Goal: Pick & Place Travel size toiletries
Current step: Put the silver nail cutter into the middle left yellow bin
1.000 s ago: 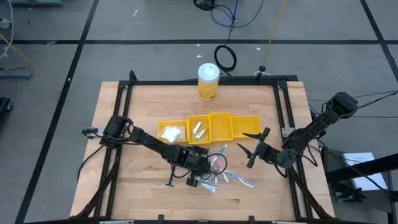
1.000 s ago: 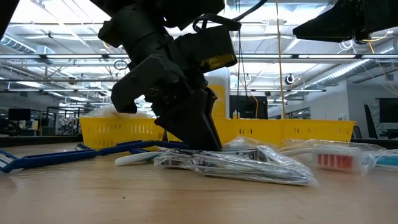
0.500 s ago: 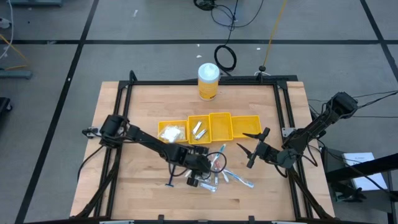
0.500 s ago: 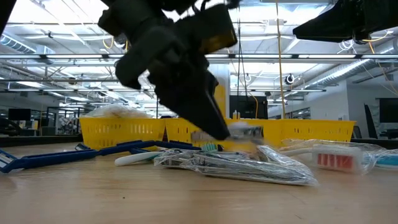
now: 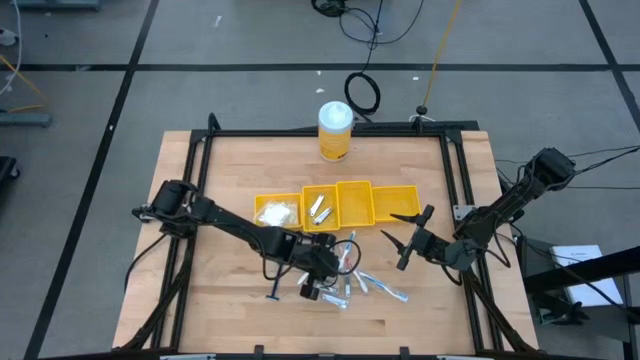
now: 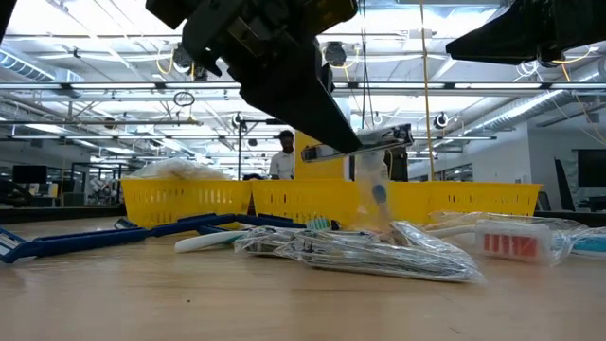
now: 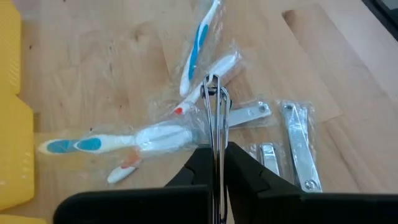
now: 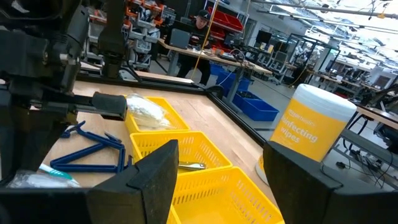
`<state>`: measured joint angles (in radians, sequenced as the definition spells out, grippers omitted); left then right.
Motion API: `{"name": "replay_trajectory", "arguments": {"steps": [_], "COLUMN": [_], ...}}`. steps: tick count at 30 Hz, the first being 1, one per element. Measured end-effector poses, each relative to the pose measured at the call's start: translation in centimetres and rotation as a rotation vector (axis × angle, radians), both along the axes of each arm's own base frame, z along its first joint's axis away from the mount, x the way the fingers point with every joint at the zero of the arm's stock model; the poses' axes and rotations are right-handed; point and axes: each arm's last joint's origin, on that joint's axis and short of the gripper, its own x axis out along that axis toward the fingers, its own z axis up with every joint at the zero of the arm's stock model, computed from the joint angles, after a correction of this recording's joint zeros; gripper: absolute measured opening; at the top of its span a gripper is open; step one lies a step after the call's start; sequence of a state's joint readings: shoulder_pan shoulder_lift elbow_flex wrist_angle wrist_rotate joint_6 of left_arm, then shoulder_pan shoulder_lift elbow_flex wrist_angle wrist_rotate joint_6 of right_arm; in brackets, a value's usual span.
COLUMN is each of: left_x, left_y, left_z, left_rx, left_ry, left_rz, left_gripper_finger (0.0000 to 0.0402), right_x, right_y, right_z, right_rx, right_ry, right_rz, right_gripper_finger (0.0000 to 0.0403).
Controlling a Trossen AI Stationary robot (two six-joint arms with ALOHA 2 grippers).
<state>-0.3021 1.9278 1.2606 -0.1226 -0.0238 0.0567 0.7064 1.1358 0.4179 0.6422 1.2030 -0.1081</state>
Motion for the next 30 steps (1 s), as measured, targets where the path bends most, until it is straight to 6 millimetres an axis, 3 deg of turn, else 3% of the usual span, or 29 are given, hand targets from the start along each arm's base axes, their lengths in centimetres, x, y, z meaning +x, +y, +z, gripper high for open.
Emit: {"name": "replay_trajectory", "arguments": {"steps": [12, 15, 19, 23, 30], "left_x": [-0.2, -0.2, 0.0, -0.4, -0.7], "left_y": [-0.6, -1.0, -2.5, -3.6, -3.0], "left_z": [0.0, 0.1, 1.3, 3.2, 3.9], "left_rx": [0.028, 0.032, -0.059, -0.098, -0.041], "left_ry": [-0.012, -0.026, -0.138, -0.246, -0.234], "left_rz": [-0.044, -0.067, -0.219, -0.366, -0.282], "left_gripper_finger": [0.0011, 0.0005, 0.0014, 0.0006, 0.0010], "right_x": [0.0, 0.3, 0.9, 1.2, 1.2], "right_y": [0.0, 0.2, 0.2, -0.4, -0.7], "right_z": [0.0, -0.1, -0.5, -0.6, -1.0], "right_rx": [0.029, 0.088, 0.168, 0.191, 0.214], "right_ry": [-0.015, -0.014, 0.021, 0.022, 0.052], "right_rz": [0.002, 0.122, 0.320, 0.286, 0.267], "right_gripper_finger": [0.0221, 0.0221, 0.0221, 0.0221, 0.0221]}}
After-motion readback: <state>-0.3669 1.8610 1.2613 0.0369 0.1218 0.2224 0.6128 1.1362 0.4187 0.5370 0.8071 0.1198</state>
